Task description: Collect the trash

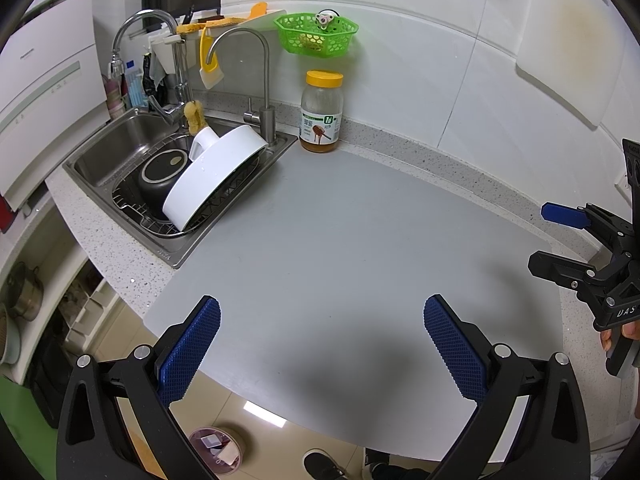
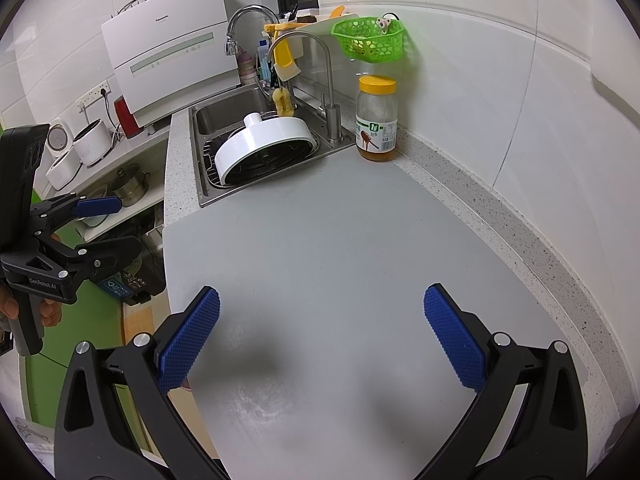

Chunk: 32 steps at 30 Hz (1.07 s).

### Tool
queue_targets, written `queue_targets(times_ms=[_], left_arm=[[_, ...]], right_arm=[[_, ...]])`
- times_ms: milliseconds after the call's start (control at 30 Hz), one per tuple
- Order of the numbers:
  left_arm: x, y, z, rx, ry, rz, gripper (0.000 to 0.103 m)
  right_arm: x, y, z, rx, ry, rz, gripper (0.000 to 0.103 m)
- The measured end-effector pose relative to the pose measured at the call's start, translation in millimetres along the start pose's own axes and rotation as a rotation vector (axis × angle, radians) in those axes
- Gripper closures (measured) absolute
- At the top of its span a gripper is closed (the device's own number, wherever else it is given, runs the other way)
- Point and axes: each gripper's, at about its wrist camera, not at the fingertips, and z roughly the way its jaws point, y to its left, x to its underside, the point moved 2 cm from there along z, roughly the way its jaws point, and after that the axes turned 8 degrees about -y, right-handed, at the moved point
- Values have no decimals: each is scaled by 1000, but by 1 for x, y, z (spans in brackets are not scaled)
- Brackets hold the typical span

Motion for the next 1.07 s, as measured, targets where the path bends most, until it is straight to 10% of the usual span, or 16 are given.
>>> queue_targets(times_ms=[1067], left_arm=[[3,3,-1,-18,17,4,5]], right_arm=[[-1,-1,3,-7,0,-5,3]])
